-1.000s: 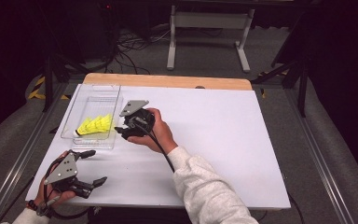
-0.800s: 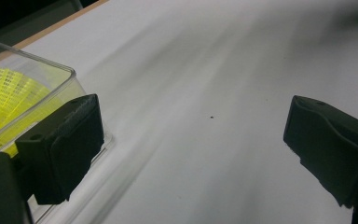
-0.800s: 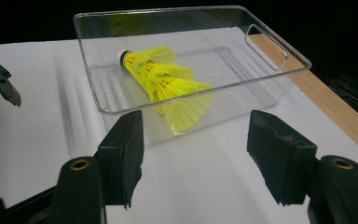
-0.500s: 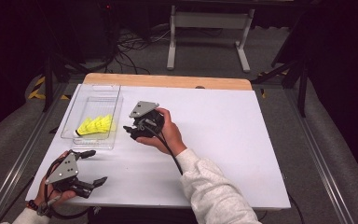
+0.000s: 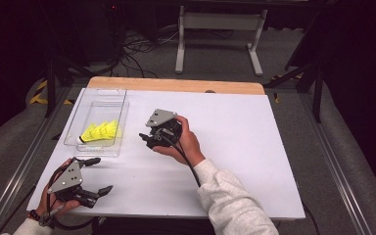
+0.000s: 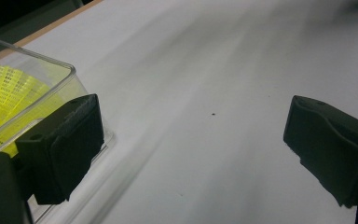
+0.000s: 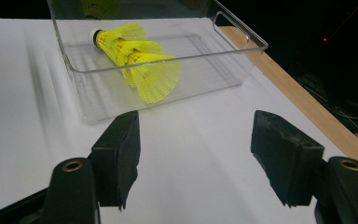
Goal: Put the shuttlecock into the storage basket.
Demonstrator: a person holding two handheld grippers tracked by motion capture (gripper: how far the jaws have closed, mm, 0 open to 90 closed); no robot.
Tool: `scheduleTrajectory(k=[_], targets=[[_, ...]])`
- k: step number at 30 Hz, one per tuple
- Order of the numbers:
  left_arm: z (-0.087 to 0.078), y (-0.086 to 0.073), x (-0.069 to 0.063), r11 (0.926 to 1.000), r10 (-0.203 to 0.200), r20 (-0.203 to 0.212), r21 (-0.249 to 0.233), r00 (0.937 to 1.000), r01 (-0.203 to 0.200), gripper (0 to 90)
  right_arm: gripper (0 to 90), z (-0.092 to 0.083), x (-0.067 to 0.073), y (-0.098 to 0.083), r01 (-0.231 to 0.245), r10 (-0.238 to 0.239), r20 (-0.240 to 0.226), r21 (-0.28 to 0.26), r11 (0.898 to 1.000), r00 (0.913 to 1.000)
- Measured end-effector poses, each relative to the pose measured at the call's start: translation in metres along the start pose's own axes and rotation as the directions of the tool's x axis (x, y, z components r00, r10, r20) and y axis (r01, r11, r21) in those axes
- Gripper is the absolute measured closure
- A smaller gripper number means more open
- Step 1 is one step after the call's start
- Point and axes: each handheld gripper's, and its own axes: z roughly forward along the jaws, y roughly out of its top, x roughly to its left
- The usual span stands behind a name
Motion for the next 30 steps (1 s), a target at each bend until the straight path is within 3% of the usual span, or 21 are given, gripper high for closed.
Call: scheduleTrajectory(k=[12,30], targets=[[0.001,0.000,0.000,1.0000,0.005,0.004,0.002,1.0000,-0.005,5.6,31.7,-0.016,-0.009,-0.016,-0.011,0.012,0.026,-0.013,1.000,0.9996],[0.002,0.000,0.000,1.0000,0.003,0.004,0.006,1.0000,-0.003,5.7,17.0,-0.047,-0.018,-0.037,-0.031,0.034,0.099,-0.036,0.999,0.9944]])
